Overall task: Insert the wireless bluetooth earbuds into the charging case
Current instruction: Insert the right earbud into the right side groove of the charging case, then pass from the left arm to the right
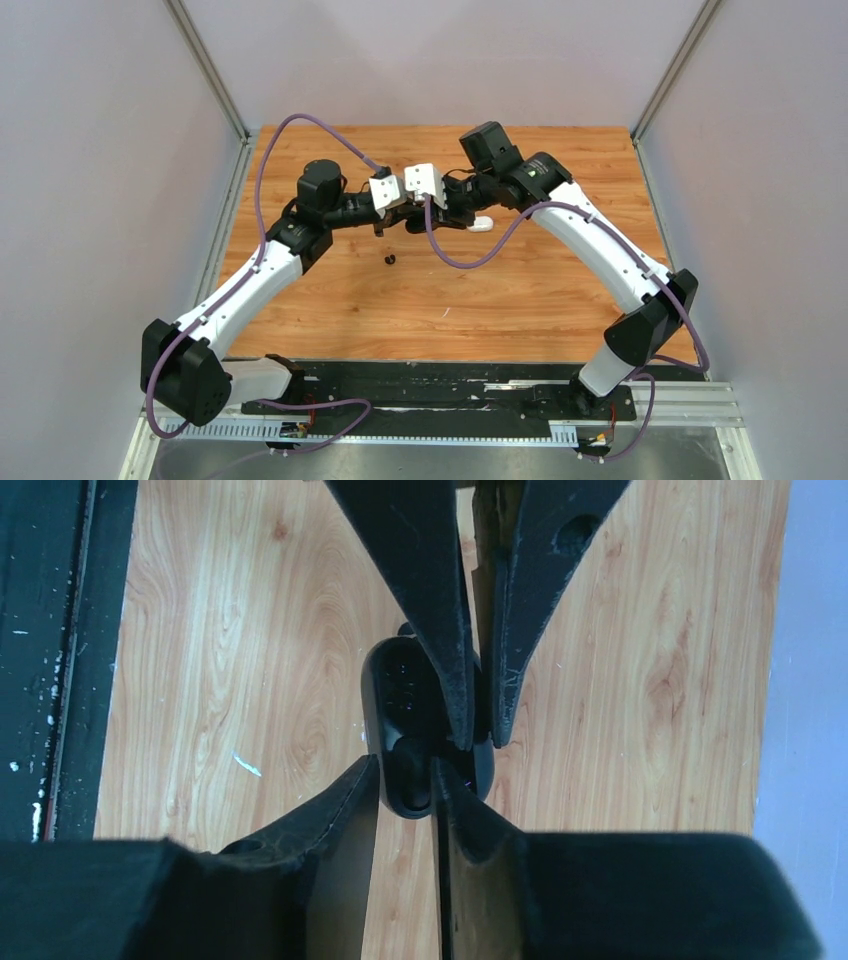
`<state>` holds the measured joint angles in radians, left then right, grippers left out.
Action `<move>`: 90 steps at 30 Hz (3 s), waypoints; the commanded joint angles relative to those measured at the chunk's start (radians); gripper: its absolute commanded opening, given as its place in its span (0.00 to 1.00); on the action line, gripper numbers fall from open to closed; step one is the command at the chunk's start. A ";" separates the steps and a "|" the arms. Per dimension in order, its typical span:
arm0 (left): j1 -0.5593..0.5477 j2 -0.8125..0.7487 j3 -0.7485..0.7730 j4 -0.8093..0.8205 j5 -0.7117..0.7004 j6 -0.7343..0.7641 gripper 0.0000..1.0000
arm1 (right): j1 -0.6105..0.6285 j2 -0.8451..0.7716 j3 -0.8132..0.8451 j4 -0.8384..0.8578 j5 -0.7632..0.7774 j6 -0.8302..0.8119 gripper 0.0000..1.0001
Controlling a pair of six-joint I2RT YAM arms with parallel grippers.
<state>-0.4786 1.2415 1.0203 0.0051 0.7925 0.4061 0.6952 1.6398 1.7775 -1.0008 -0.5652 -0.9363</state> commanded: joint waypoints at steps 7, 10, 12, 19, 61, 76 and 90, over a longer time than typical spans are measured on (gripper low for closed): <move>-0.017 0.007 0.052 0.032 -0.030 0.030 0.00 | 0.016 -0.161 -0.038 0.084 -0.056 0.079 0.33; -0.016 0.006 0.053 0.030 -0.030 0.042 0.00 | 0.001 -0.191 -0.049 0.105 -0.066 0.141 0.36; -0.017 0.000 0.053 0.031 -0.030 0.053 0.00 | -0.036 -0.209 -0.060 0.146 -0.080 0.280 0.42; -0.017 -0.032 0.052 0.032 -0.026 0.169 0.00 | -0.230 -0.180 -0.162 0.291 -0.244 0.707 0.61; -0.018 -0.003 0.145 -0.092 0.070 0.187 0.00 | -0.219 0.033 -0.083 0.403 -0.538 0.457 0.27; -0.022 0.002 0.136 -0.048 0.040 0.167 0.00 | -0.211 0.030 -0.091 0.379 -0.520 0.429 0.00; -0.025 0.006 0.129 -0.042 0.033 0.166 0.00 | -0.200 0.028 -0.088 0.376 -0.487 0.393 0.00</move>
<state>-0.4911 1.2491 1.1217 -0.0914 0.8135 0.5842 0.4835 1.6825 1.6619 -0.6365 -1.0466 -0.4999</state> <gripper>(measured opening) 0.006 0.100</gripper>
